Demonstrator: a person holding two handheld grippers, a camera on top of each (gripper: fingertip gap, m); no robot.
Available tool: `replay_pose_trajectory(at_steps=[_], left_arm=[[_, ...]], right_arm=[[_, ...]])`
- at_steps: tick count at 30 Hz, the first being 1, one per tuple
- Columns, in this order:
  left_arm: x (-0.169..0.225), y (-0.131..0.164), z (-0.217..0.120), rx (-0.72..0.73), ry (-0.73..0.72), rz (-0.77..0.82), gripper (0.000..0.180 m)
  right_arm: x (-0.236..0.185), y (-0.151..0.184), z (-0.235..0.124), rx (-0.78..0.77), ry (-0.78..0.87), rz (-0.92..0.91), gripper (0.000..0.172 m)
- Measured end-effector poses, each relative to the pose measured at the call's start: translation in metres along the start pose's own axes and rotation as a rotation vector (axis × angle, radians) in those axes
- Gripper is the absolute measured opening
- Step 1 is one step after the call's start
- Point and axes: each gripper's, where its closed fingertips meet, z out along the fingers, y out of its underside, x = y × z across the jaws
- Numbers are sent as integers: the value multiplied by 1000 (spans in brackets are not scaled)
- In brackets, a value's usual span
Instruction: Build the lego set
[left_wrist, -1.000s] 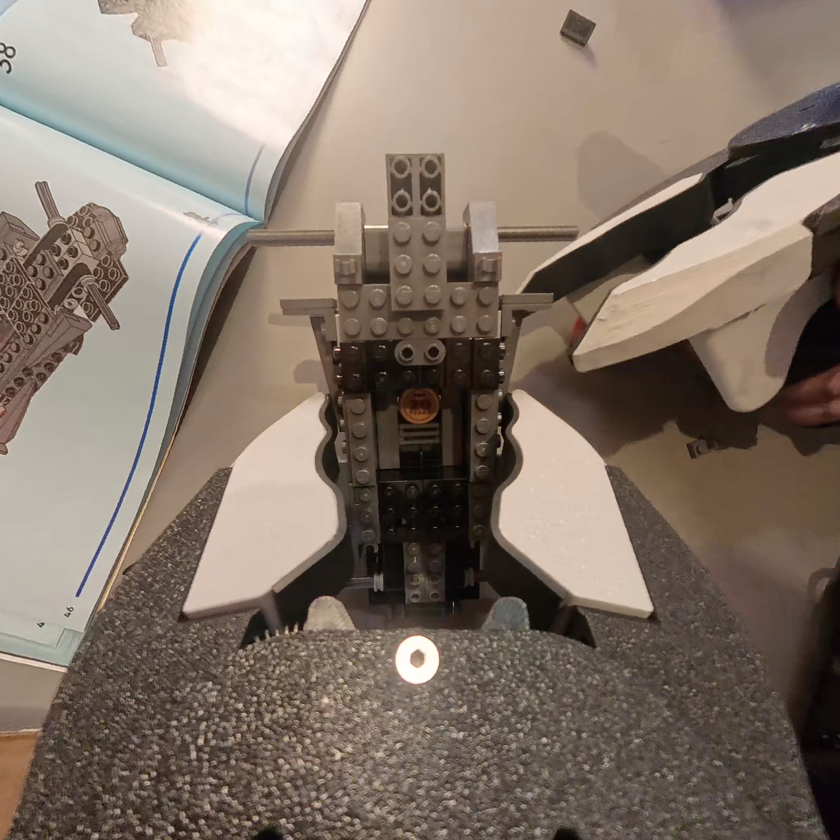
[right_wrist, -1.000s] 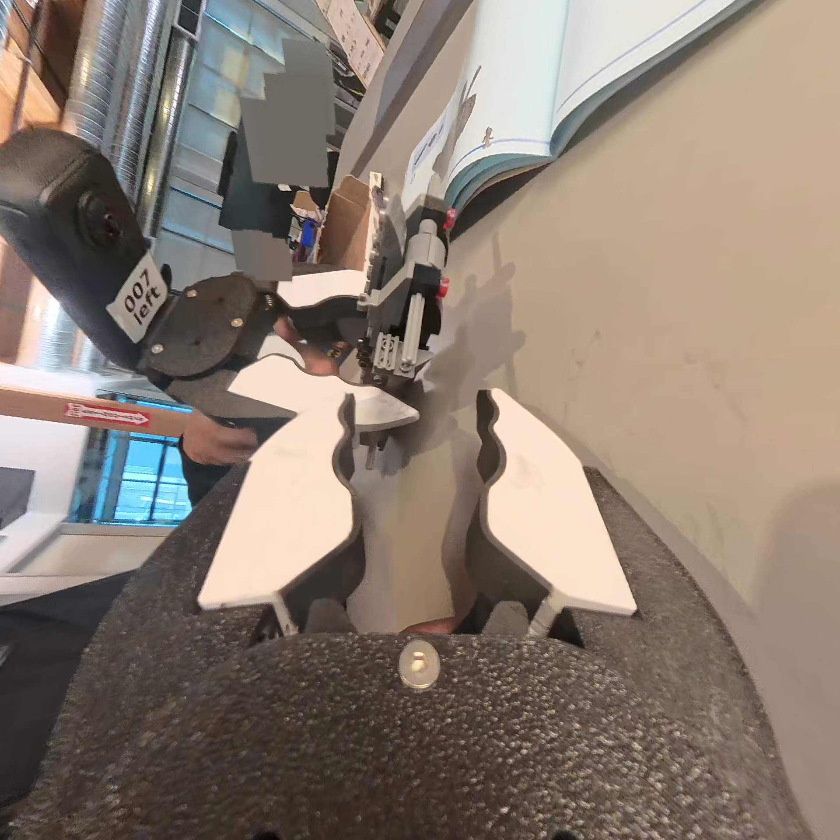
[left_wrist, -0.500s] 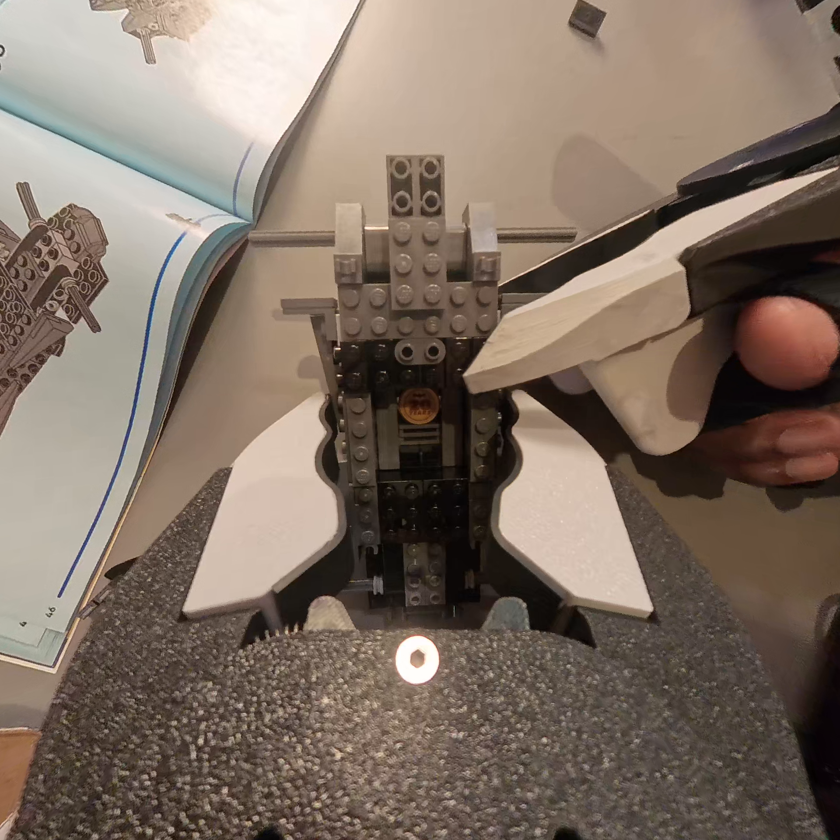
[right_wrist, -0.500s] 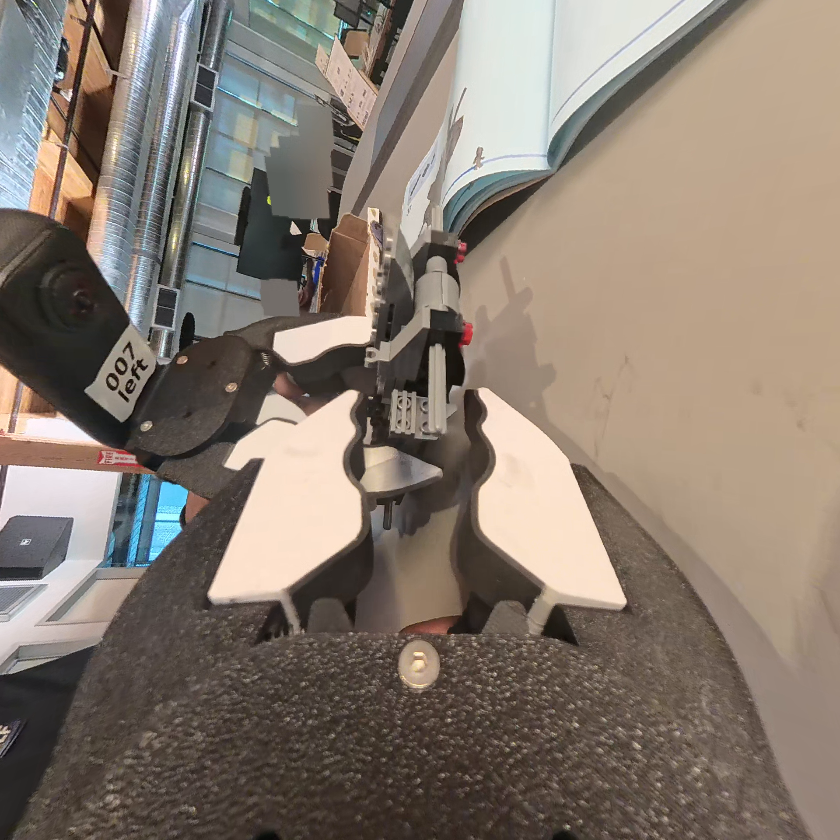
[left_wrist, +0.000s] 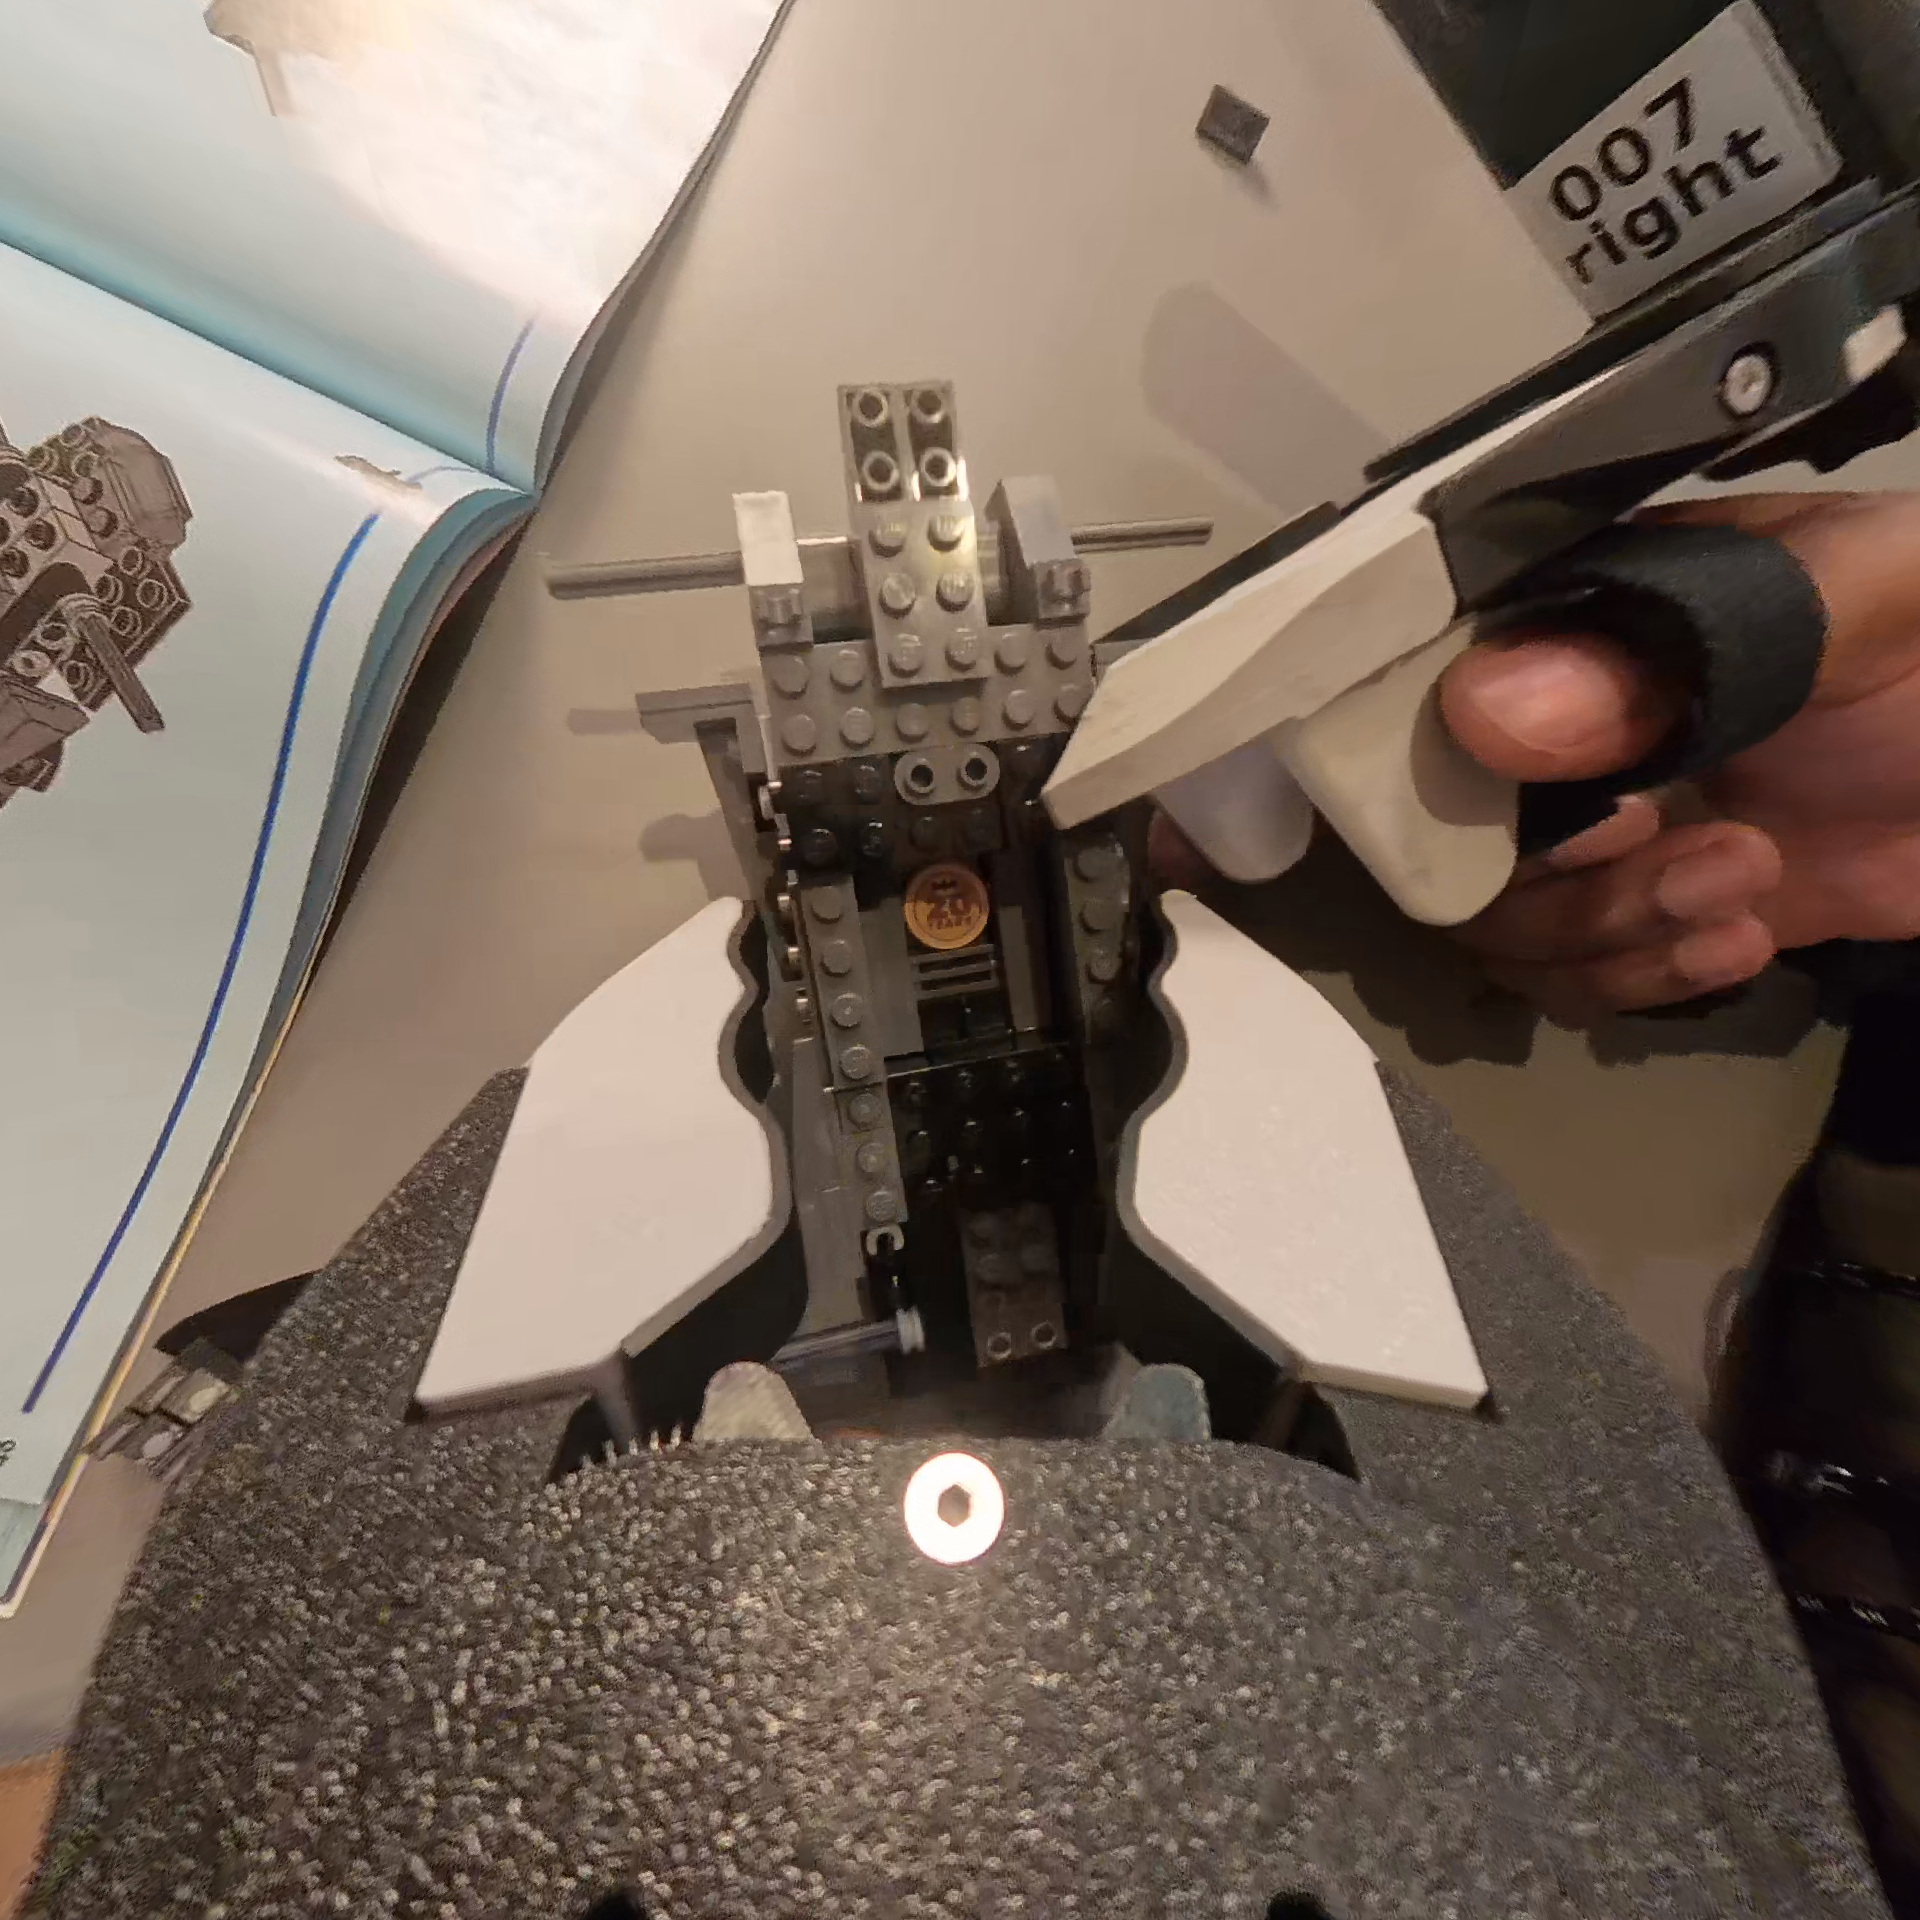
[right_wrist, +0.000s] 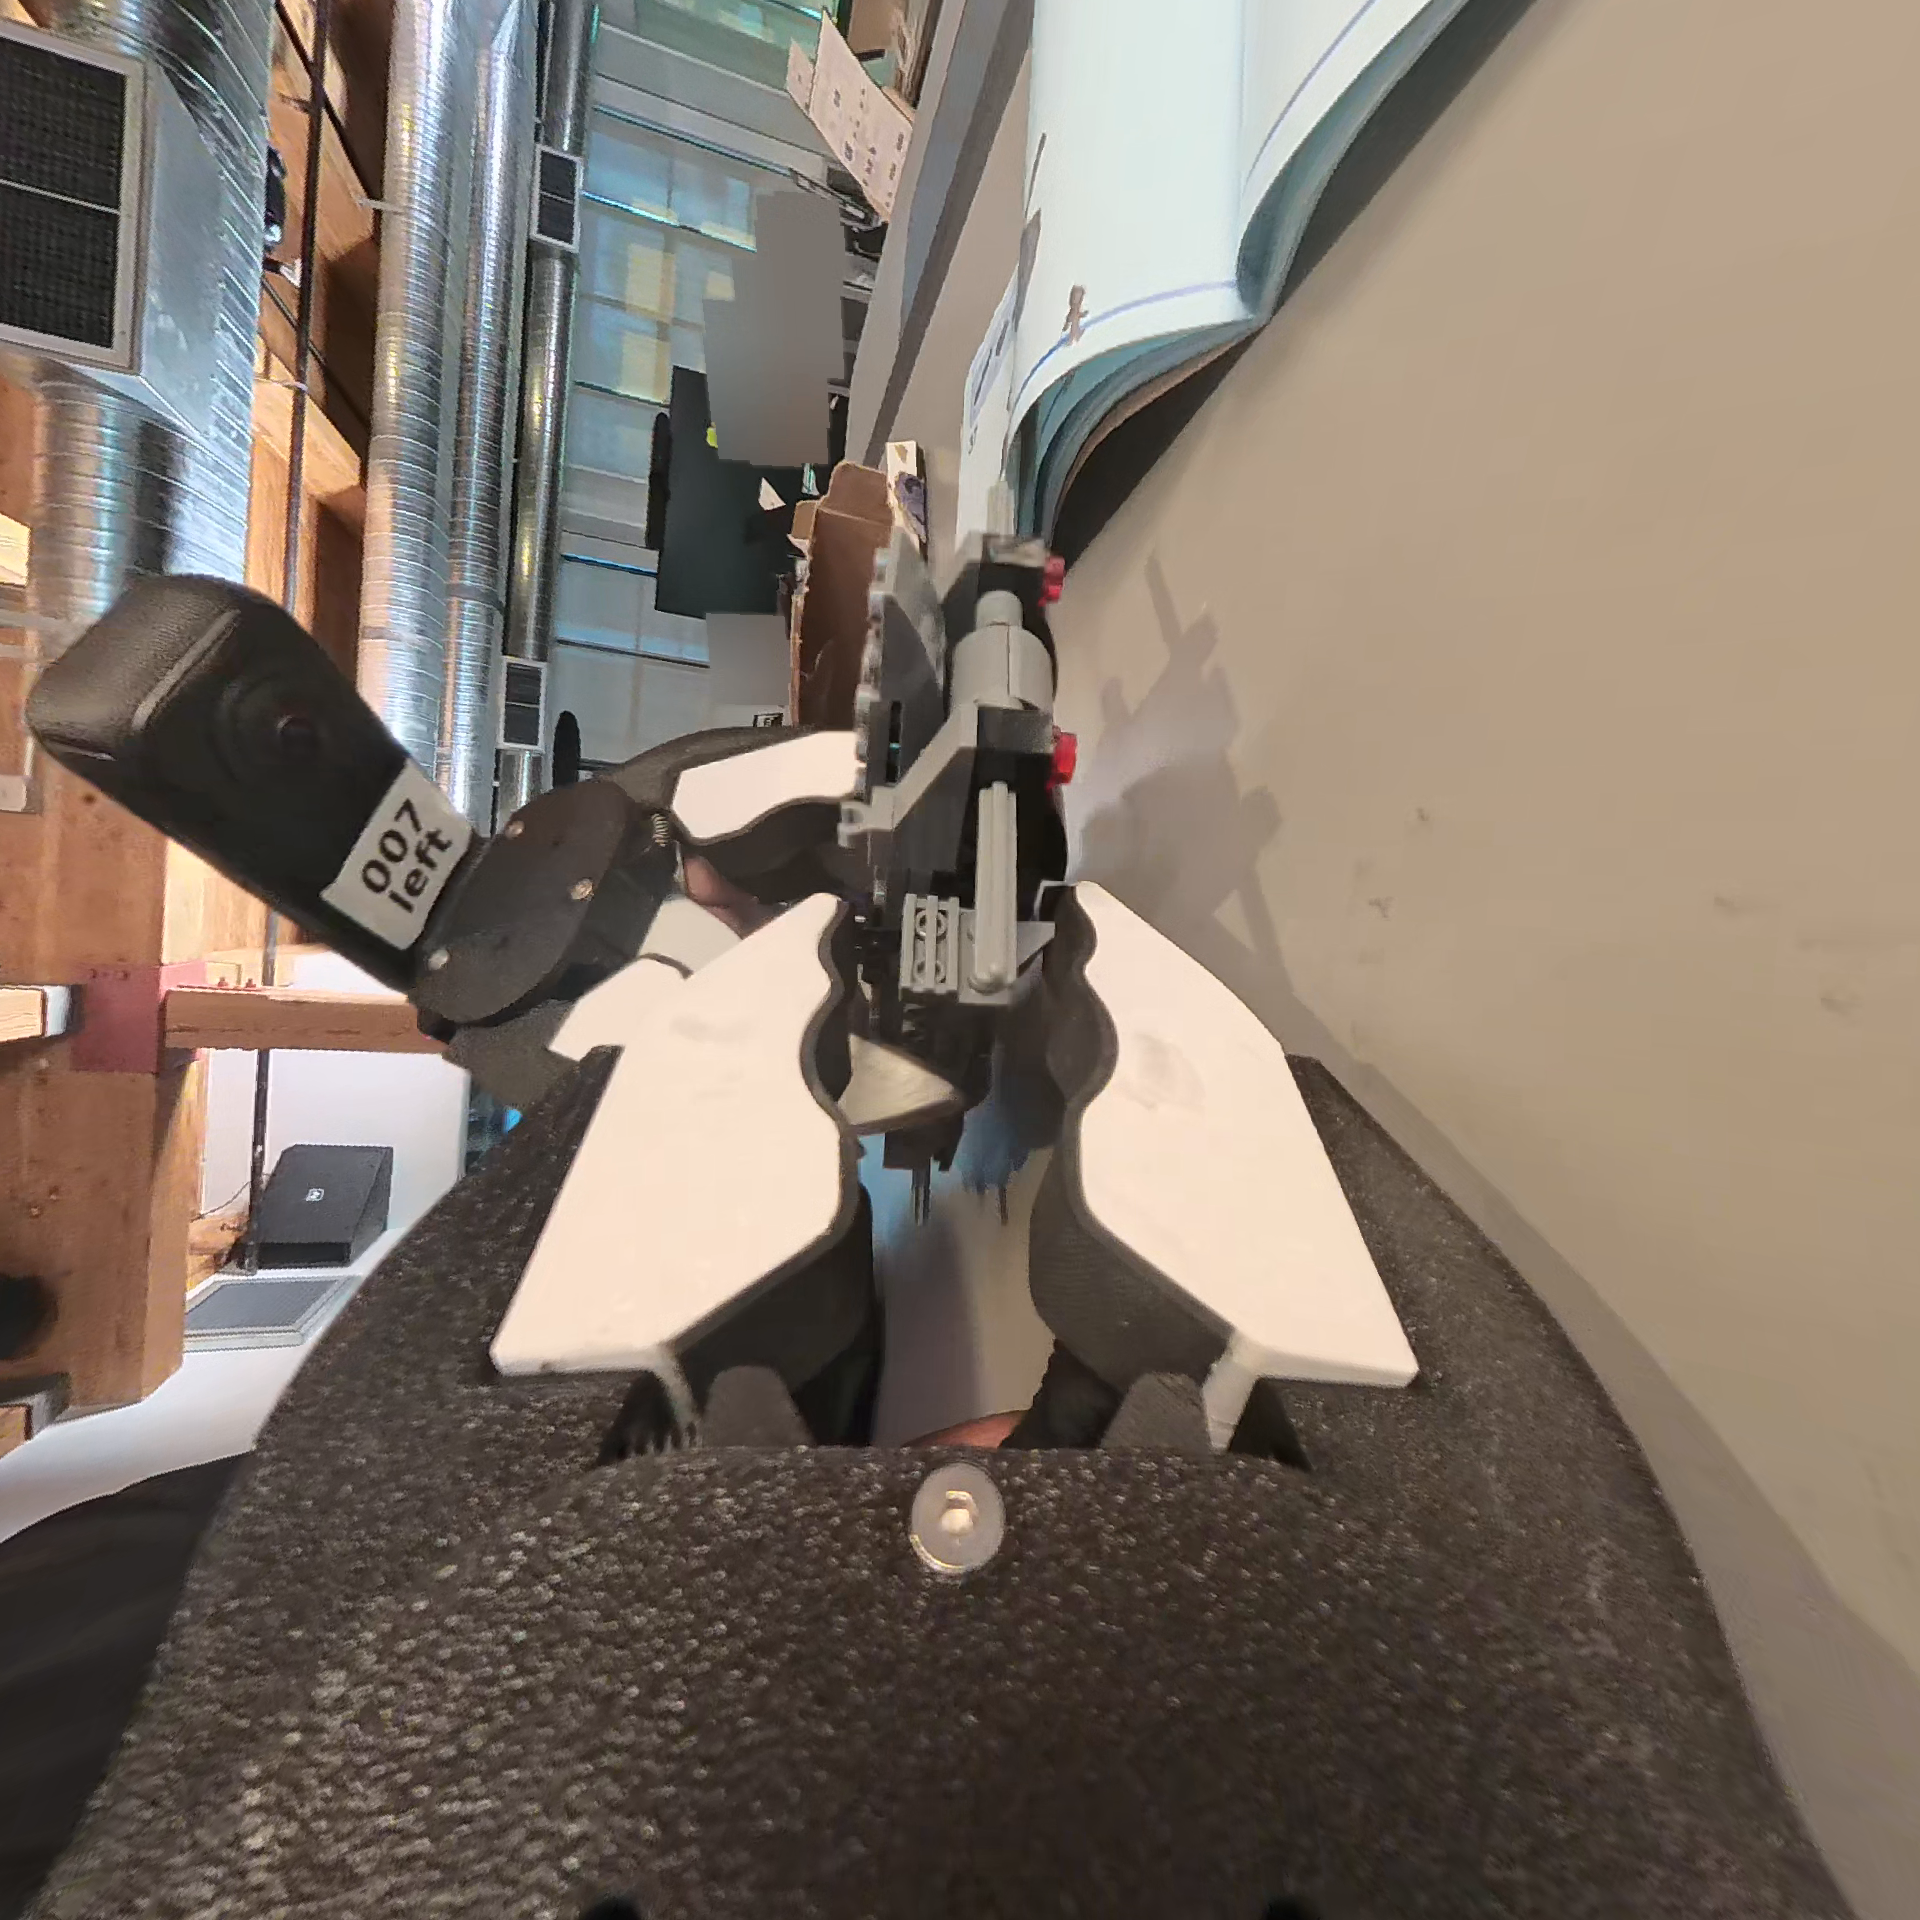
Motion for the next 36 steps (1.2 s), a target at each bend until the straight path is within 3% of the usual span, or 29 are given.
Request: replay_pose_trajectory(at_steps=[10, 17, 21, 36], left_arm=[[-7, -12, -24, 198, 355, -295, 70], [2, -30, -28, 311, 596, -477, 74], [13, -39, -35, 347, 681, -467, 76], [43, -37, -48, 304, 751, -332, 67]], right_arm=[[-4, -1, -8, -21, -62, 21, 34], [-21, 3, -15, -52, -202, 15, 34], [-33, 12, -19, -108, -280, -30, 33], [-53, 35, -28, -261, -415, -118, 33]])
